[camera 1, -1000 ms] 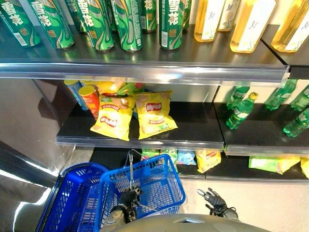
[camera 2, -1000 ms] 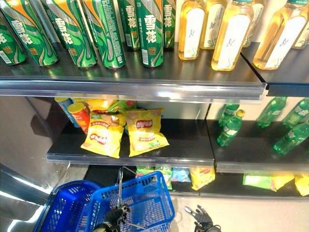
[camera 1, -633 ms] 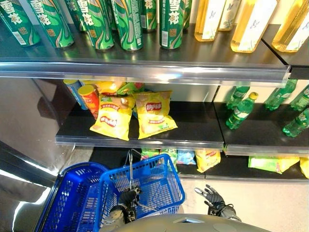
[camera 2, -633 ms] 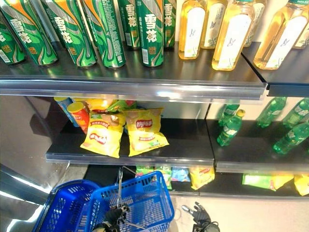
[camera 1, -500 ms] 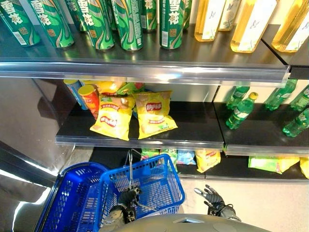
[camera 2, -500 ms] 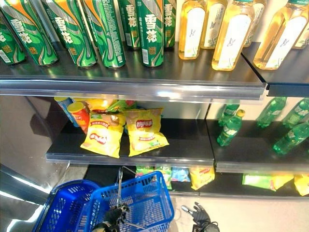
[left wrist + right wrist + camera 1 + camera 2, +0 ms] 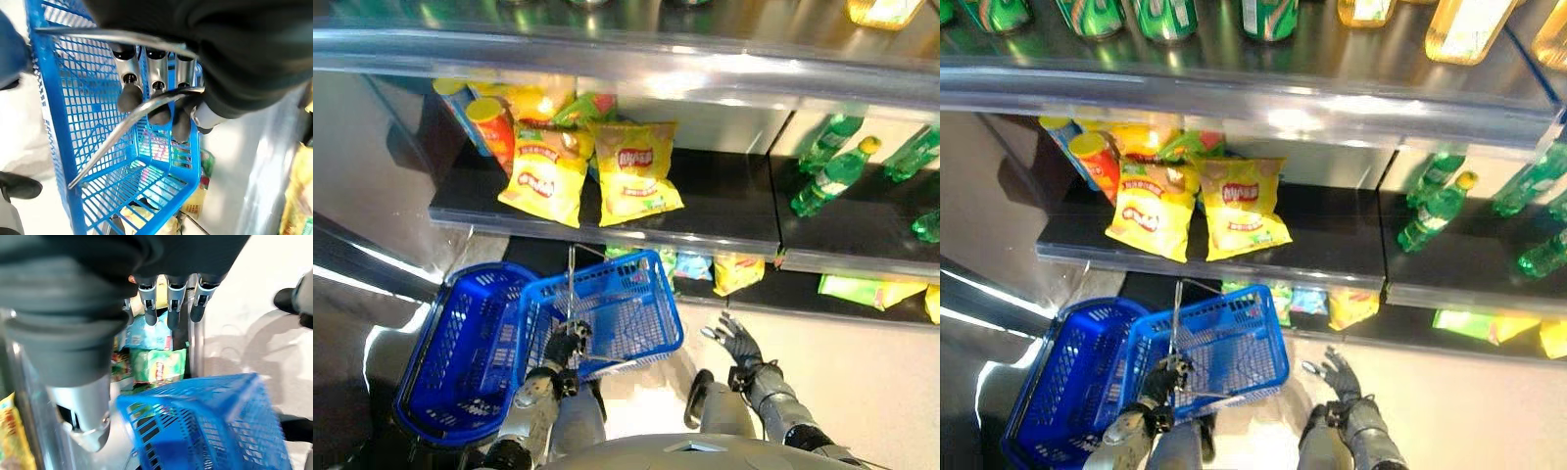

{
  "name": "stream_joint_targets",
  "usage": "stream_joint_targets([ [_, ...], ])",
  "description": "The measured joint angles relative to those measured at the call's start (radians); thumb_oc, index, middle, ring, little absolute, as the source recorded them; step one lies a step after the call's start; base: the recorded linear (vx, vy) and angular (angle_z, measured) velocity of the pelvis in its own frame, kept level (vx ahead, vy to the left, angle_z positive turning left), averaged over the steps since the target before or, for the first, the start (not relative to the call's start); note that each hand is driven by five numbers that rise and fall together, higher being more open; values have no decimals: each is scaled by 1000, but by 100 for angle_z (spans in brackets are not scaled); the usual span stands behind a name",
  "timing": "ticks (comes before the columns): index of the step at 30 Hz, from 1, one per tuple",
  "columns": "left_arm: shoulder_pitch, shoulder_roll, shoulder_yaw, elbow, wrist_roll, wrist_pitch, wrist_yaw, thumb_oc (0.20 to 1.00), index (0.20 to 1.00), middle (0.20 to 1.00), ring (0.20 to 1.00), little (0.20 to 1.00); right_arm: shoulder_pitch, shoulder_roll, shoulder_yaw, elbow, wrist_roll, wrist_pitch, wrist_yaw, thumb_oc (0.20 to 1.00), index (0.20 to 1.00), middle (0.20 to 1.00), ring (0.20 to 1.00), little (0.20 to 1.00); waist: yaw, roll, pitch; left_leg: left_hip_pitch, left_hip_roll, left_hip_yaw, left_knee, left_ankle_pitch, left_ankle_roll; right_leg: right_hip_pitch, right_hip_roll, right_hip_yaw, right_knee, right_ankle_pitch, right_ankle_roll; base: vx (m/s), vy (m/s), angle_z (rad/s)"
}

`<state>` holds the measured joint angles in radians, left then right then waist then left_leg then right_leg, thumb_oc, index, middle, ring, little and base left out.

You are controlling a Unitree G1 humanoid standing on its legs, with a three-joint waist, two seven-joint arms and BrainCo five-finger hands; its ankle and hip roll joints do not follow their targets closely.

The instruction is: Pick up the snacks into the basket

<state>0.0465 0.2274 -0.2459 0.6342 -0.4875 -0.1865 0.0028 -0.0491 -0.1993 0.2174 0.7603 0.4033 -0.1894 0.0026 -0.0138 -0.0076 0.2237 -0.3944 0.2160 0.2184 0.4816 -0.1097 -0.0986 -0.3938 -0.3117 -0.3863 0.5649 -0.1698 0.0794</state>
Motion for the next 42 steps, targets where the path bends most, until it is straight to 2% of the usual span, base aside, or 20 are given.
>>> stream_joint_targets([
  [2, -1, 12, 9, -50, -5, -6, 8, 200, 200, 200, 200, 200, -10, -24, 19, -71, -44, -3, -11, 1000, 1000, 1000, 1000, 1000, 1, -1, 7, -95, 35, -7, 133, -52, -3, -98, -9, 27, 126, -54, -20, -75, -18, -16],
  [4, -20, 18, 16, -68, -5, -9, 12, 200, 200, 200, 200, 200, -17, -54, 34, -129, -98, -7, -16, 1000, 1000, 1000, 1000, 1000, -1, -1, 23, -149, 55, -21, 210, -80, -11, -154, -10, 43, 205, -86, -31, -39, -17, -13],
  [6, -36, 20, 16, -68, -5, -12, 18, 200, 200, 200, 200, 200, -16, -72, 33, -152, -140, -13, -21, 1000, 1000, 1000, 1000, 1000, -3, -3, 25, -179, 65, -34, 240, -89, -15, -184, -11, 44, 244, -106, -41, -29, -35, -3],
  [7, -37, 19, 19, -71, -6, -17, 20, 200, 200, 200, 200, 200, 3, -111, 53, -225, -169, -12, -20, 1000, 1000, 1000, 1000, 1000, -3, -4, 25, -197, 73, -39, 262, -94, -21, -203, -13, 45, 273, -121, -46, 0, 0, 0],
  [12, -31, 23, 35, -71, -7, -23, 27, 200, 200, 200, 200, 200, 26, -216, 53, -424, -196, -37, 15, 1000, 1000, 1000, 1000, 1000, -10, -8, 27, -211, 80, -60, 278, -99, -26, -214, -12, 38, 310, -152, -57, 41, -17, 5],
  [15, -18, 30, 35, -71, -8, -27, 25, 200, 200, 200, 200, 200, 61, -292, 21, -668, -193, -51, 56, 1000, 1000, 1000, 1000, 1000, -26, -8, 27, -211, 85, -62, 274, -101, -31, -212, -7, 34, 309, -159, -58, 60, -5, 0],
  [19, -19, 30, 34, -72, -7, -27, 25, 200, 200, 200, 200, 200, 98, -325, -39, -840, -130, -86, 99, 1000, 1000, 1000, 1000, 1000, -32, -10, 26, -210, 86, -62, 271, -103, -33, -207, -6, 29, 306, -158, -61, 49, -19, 2],
  [22, -7, 32, 33, -82, -8, -27, 25, 200, 200, 200, 200, 200, 118, -329, -93, -950, -16, -96, 132, 1000, 1000, 1000, 1000, 1000, -32, -11, 25, -207, 86, -69, 261, -102, -34, -190, -4, 15, 290, -158, -61, 29, -7, 8],
  [27, 9, 40, 32, -98, -19, -24, 24, 200, 200, 200, 200, 200, 24, -313, -97, -956, 119, -93, 130, 1000, 1000, 1000, 1000, 1000, -28, -15, 23, -196, 86, -69, 249, -102, -33, -166, -4, -2, 269, -155, -58, 25, -4, 4],
  [30, 29, 49, 31, -106, -38, -25, 15, 200, 200, 200, 200, 200, -71, -309, -106, -952, 129, -107, 103, 1000, 1000, 1000, 1000, 1000, -27, -20, 20, -186, 84, -72, 239, -100, -31, -150, -3, -8, 259, -153, -55, 13, 0, 6],
  [33, 39, 62, 31, -123, -41, -23, 10, 200, 200, 200, 200, 200, -194, -331, -97, -896, 29, -109, 38, 1000, 1000, 1000, 1000, 1000, -15, -27, 13, -190, 81, -72, 234, -99, -30, -151, -5, -10, 256, -152, -54, -2, -2, 3],
  [35, 43, 66, 30, -135, -42, -20, 5, 200, 200, 200, 200, 200, -303, -350, -93, -791, -59, -102, -20, 1000, 1000, 1000, 1000, 1000, 8, -34, 8, -192, 79, -74, 232, -93, -34, -151, -6, -14, 253, -151, -53, -29, -3, 5],
  [37, 49, 73, 25, -146, -46, -18, 4, 200, 200, 200, 200, 200, -421, -369, -36, -691, -148, -77, -67, 1000, 1000, 1000, 1000, 1000, 3, -35, 7, -195, 78, -76, 231, -91, -37, -152, -7, -18, 251, -150, -53, -37, -5, 4],
  [40, 50, 80, 14, -173, -55, -7, 4, 200, 200, 200, 200, 200, -614, -354, 53, -480, -247, -15, -119, 1000, 1000, 1000, 1000, 1000, 55, -34, 7, -204, 73, -88, 216, -79, -41, -149, -8, -35, 243, -149, -54, -33, 5, 11],
  [42, 49, 83, 2, -186, -60, -2, 3, 200, 200, 200, 200, 200, -685, -334, 85, -386, -263, 12, -131, 1000, 1000, 1000, 1000, 1000, 68, -34, 8, -211, 70, -92, 214, -76, -40, -152, -10, -40, 242, -149, -54, -32, 20, 11],
])
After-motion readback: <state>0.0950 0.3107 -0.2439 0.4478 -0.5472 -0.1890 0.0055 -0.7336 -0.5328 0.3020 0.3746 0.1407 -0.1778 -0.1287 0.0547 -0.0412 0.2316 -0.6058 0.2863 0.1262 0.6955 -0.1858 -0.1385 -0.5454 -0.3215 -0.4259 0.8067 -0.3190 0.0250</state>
